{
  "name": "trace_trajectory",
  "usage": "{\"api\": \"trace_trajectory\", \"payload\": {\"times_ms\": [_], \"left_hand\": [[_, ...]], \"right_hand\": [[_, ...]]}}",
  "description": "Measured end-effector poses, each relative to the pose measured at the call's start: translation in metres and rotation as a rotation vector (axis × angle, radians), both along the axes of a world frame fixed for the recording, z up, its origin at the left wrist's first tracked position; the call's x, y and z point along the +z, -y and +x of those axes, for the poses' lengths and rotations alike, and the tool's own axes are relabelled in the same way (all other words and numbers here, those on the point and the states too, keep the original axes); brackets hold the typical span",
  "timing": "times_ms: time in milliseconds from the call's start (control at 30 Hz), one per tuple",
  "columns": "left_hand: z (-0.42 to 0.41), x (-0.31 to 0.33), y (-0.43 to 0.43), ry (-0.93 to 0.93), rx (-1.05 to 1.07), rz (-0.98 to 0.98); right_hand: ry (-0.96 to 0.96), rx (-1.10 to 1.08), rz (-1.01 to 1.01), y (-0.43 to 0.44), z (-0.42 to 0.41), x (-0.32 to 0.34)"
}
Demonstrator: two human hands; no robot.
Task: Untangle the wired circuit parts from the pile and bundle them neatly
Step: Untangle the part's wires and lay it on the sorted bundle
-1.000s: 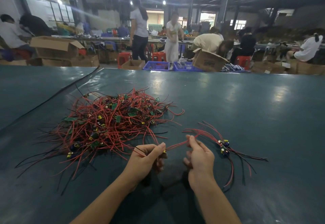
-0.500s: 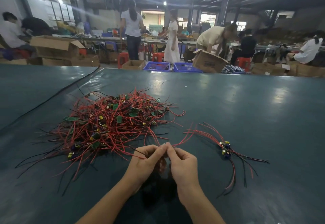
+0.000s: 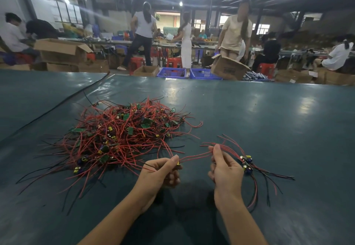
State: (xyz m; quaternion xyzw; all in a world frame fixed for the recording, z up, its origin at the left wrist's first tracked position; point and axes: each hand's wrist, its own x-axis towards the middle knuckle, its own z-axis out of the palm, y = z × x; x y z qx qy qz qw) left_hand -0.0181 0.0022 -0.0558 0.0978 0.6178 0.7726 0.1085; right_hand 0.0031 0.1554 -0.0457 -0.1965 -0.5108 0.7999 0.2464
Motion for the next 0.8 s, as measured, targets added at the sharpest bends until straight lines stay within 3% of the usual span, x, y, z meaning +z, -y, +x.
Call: {"api": "trace_trajectory", "payload": {"times_ms": [133, 267, 367, 433, 533, 667, 800], "left_hand": [[-0.006, 0.001, 0.004, 0.202, 0.051, 0.231], [-0.008, 0.004, 0.003, 0.268, 0.089, 0.256], [-0.008, 0.007, 0.004, 0.334, 0.113, 0.271], [-0.008, 0.01, 0.006, 0.35, 0.048, 0.29], [-0.004, 0.012, 0.008, 0.326, -0.138, 0.306], [0.001, 0.006, 0.009, 0.236, -0.305, 0.112], [-0.002, 0.003, 0.007, 0.26, -0.216, 0.019]], "right_hand": [[-0.081, 0.029, -0.002, 0.003, 0.003, 0.004], [-0.155, 0.106, 0.033, 0.007, 0.008, 0.006], [-0.247, 0.226, -0.058, 0.009, 0.011, 0.005], [-0.221, 0.262, -0.098, 0.006, 0.011, 0.005], [-0.028, 0.332, 0.1, 0.013, 0.011, 0.005], [0.019, 0.571, 0.178, 0.036, 0.015, 0.004], [0.041, 0.598, 0.134, 0.038, 0.018, 0.004]]}}
